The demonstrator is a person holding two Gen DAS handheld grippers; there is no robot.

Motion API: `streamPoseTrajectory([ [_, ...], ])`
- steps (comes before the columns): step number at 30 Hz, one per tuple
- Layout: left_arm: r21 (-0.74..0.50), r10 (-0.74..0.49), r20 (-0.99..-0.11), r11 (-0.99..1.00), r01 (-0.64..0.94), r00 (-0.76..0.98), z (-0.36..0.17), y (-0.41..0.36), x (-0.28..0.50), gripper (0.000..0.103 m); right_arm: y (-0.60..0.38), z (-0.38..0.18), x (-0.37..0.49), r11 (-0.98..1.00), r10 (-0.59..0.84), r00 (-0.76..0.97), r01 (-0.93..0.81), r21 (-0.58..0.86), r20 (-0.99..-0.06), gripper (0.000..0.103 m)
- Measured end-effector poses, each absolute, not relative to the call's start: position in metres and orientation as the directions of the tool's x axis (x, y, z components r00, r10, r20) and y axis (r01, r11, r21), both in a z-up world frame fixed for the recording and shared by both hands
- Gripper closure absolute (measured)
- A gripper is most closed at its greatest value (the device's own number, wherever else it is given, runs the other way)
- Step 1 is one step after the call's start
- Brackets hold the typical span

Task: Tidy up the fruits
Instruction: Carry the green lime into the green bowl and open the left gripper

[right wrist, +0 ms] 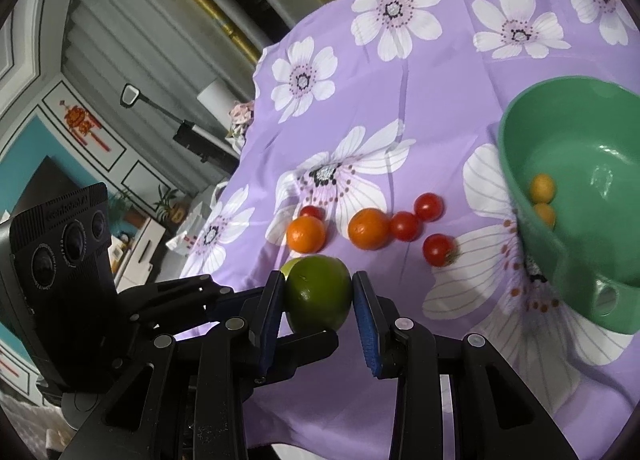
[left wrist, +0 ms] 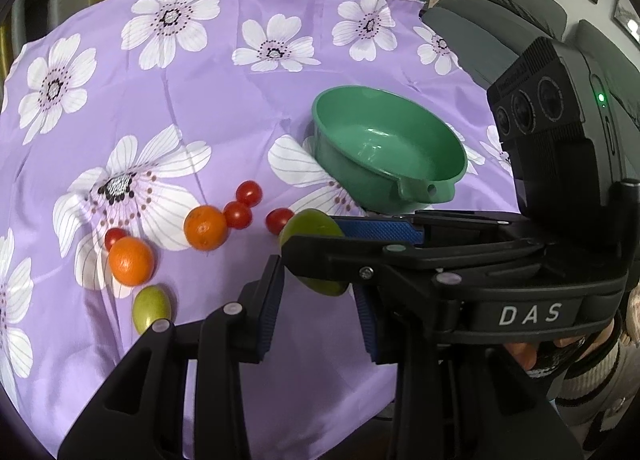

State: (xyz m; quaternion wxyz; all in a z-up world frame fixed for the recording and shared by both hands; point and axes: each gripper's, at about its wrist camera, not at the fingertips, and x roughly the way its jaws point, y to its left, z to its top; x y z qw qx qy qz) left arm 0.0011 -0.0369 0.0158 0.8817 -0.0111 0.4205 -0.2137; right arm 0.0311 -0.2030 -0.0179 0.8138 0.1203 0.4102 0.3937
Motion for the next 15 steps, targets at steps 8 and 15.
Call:
streamPoseTrajectory([
  [8, -0.188, -0.391, -0.738, 0.902, 0.388, 0.550, 0.019, -0.048, 0.011, 0.069, -0.215, -0.016, 0.035, 0.667, 0.739, 0.384, -0.526, 0.527, -0.553, 0.067],
  [15, -0.180, -0.410, -0.730, 0.887, 0.426, 0.547, 0.025, -0.067, 0.021, 0.069, -0.232, -0.011, 0.040, 0.684, 0.728, 0.431, -0.501, 0.530, -0.533, 0.067],
])
